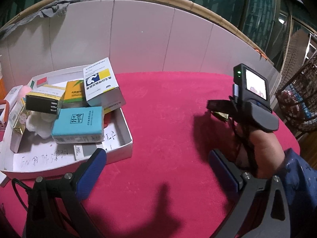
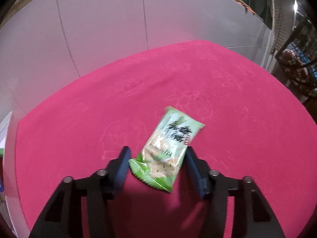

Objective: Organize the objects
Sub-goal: 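Grasp the green snack pack with the right gripper, then carry the green snack pack into the tray and open the right gripper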

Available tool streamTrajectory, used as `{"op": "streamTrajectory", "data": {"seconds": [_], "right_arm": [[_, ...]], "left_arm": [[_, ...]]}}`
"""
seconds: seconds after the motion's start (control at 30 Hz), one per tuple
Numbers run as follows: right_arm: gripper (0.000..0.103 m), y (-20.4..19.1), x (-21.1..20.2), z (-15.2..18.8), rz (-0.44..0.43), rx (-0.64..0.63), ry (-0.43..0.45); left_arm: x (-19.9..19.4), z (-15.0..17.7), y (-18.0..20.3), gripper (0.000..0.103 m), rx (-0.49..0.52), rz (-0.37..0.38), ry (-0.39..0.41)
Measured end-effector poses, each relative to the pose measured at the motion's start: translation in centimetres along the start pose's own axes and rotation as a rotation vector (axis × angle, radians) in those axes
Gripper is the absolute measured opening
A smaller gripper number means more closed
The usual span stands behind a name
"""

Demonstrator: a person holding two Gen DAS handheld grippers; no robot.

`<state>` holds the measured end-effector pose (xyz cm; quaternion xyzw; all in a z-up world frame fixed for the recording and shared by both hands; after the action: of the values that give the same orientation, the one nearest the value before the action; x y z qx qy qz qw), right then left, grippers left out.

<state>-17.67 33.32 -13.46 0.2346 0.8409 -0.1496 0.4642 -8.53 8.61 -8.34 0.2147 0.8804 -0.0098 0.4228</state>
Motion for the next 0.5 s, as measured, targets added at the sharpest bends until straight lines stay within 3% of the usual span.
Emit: {"op": "streamTrajectory", "data": {"seconds": [0.17, 0.5], "right_arm": [[0.047, 1.0, -1.4, 0.8, -0.086, 0.004, 0.013], [0.046, -0.7, -8.5, 2.5, -0.18, -0.089, 0.147]], "left_arm": [[-0.2, 0.0, 0.3, 0.103, 0.001, -0.008, 0.002], [-1.5, 0.7, 0.3, 0.103, 0.005, -0.011, 0.019]]}}
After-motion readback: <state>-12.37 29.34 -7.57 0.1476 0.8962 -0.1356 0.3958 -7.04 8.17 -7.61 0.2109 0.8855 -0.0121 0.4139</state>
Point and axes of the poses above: each gripper's, at about its wrist camera, not at the fingertips, and x roughly the way its jaws point, y to its right, z to its underside, the point moved 2 cm from there along x, roughly the way its jaws point, and after that the axes turned 8 degrees about -y, right-handed, at the moved point
